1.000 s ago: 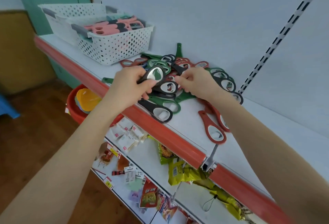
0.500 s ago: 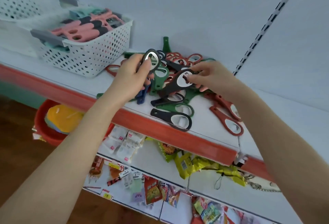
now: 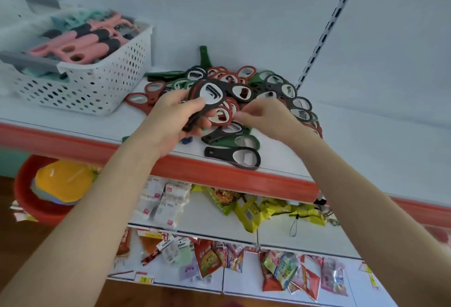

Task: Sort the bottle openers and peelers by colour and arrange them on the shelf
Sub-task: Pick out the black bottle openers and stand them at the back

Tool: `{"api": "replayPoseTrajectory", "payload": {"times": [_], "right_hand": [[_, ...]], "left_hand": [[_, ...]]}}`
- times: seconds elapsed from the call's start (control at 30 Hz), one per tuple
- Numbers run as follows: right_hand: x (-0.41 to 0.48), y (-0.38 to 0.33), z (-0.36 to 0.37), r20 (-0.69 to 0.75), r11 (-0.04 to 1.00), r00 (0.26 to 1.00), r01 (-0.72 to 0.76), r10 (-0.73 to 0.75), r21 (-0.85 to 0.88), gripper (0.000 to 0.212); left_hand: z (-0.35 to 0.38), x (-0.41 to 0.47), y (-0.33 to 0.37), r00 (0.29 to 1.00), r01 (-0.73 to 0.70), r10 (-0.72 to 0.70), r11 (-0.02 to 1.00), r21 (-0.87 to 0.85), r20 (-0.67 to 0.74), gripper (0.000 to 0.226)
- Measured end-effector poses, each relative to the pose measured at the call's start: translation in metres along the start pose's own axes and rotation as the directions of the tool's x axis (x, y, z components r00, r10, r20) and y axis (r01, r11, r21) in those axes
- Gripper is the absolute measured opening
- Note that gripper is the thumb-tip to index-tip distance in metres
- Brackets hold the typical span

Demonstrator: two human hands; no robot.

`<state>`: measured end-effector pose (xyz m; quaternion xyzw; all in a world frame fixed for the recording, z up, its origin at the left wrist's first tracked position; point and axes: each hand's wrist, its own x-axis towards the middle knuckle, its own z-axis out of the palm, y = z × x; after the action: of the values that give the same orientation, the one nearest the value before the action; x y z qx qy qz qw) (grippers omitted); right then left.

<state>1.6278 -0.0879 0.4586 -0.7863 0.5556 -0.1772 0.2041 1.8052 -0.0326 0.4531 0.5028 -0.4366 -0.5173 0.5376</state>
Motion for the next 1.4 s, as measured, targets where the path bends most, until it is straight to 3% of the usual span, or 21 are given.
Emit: {"api": "replayPoseTrajectory", "payload": {"times": [0.07,0.23,0.33,0.5,0.6,0.77,0.87,1.1,1.17,1.23,1.3,1.4], "right_hand": [[0.0,-0.003,0.012,0.031,0.992,0.999,-0.012,0.016,-0.125,0.045],[-0.002,-0.01,0.015,0.005,0.998,0.999,-0.048,0.048,-0.049,0.047],[-0.009,-0.006,0.009,-0.013,0.98,0.994,-0.102,0.106,0.172,0.032],[-0.019,0.005,-0.025,-0.066,0.826,0.978,-0.13,0.198,0.548,0.005],[-0.021,0.002,-0.032,-0.04,0.736,0.986,-0.092,0.16,0.671,0.005],[-0.019,-0.014,-0.02,-0.093,0.711,0.988,-0.02,0.12,0.703,0.008],[-0.016,-0.016,-0.014,-0.153,0.777,0.979,-0.008,0.133,0.629,0.011],[-0.018,-0.013,-0.014,-0.173,0.728,0.97,-0.008,0.173,0.686,0.017],[-0.017,-0.009,-0.016,-0.192,0.747,0.963,-0.016,0.191,0.664,0.015],[-0.016,-0.006,-0.019,-0.212,0.745,0.951,-0.026,0.224,0.667,0.016],[-0.015,-0.005,-0.022,-0.222,0.721,0.946,-0.019,0.238,0.692,0.018],[-0.013,-0.01,-0.02,-0.222,0.691,0.954,0.02,0.203,0.722,0.017]], "left_hand": [[-0.002,0.001,0.0,1.0,0.008,-0.008,1.0,0.0,-0.022,0.017],[-0.003,-0.001,-0.001,1.0,0.02,-0.019,0.999,0.037,-0.02,0.019],[-0.005,-0.003,-0.003,1.0,0.01,-0.009,0.999,0.052,-0.022,0.023],[-0.004,0.0,-0.005,0.999,0.004,-0.003,1.0,0.012,-0.051,0.017],[0.004,0.003,-0.004,0.999,0.005,-0.007,0.999,-0.046,-0.052,0.003],[0.021,-0.002,-0.002,0.996,0.039,-0.028,0.991,-0.125,0.088,0.013],[0.025,-0.003,-0.003,0.991,0.03,-0.007,0.985,-0.168,0.136,0.016],[0.031,0.006,-0.006,0.998,-0.049,0.055,0.99,-0.136,0.043,0.013],[0.029,0.01,-0.008,0.99,-0.133,0.132,0.99,-0.037,-0.045,0.015],[0.023,0.014,-0.009,0.944,-0.272,0.299,0.944,0.188,-0.139,0.015],[0.02,0.015,-0.009,0.912,-0.324,0.378,0.9,0.291,-0.156,0.012],[0.028,0.01,-0.004,0.976,-0.204,0.208,0.977,0.055,-0.067,0.008]]}}
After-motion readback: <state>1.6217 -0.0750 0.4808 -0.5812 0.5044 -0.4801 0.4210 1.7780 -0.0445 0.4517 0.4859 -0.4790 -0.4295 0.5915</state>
